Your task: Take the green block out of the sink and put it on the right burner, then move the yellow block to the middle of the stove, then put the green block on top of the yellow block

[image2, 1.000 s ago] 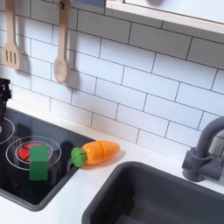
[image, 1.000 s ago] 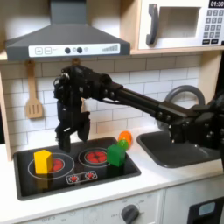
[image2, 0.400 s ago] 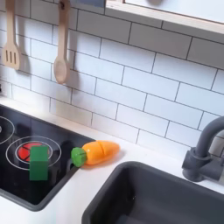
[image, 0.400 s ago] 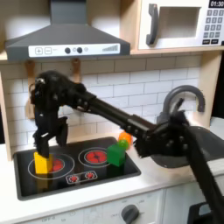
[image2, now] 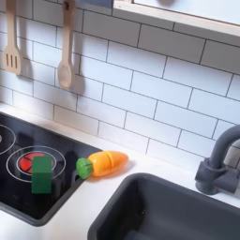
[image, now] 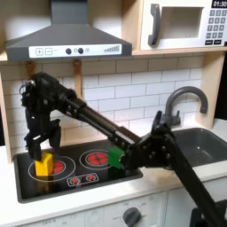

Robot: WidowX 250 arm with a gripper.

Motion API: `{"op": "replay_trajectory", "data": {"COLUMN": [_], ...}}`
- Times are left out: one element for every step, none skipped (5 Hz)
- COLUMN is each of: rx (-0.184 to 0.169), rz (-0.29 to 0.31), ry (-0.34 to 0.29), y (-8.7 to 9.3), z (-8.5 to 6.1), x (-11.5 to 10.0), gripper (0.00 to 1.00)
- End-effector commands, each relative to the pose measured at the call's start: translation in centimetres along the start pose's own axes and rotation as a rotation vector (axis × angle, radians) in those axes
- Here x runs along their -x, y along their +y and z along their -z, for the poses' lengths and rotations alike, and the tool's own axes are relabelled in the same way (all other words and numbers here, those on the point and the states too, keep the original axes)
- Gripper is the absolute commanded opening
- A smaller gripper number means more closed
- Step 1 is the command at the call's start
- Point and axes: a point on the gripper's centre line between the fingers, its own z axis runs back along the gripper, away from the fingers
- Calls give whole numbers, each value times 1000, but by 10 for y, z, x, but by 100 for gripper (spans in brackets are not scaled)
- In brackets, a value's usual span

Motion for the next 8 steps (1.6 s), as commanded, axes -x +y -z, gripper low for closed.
{"op": "replay_trajectory", "data": {"rx": [-7, 4, -23, -17, -25, -13, -9, 0], "rz": [15, 55, 70, 77, 73, 55, 50, 40], "ry": [27, 83, 73, 24, 16, 11, -1, -11], "y": [2, 1, 3, 4, 0, 2, 0, -2], "z": [5, 21, 25, 19, 21, 19, 13, 7], "x": [6, 20, 30, 34, 31, 30, 28, 25], "gripper": [100, 100, 100, 97, 100, 100, 100, 100]}}
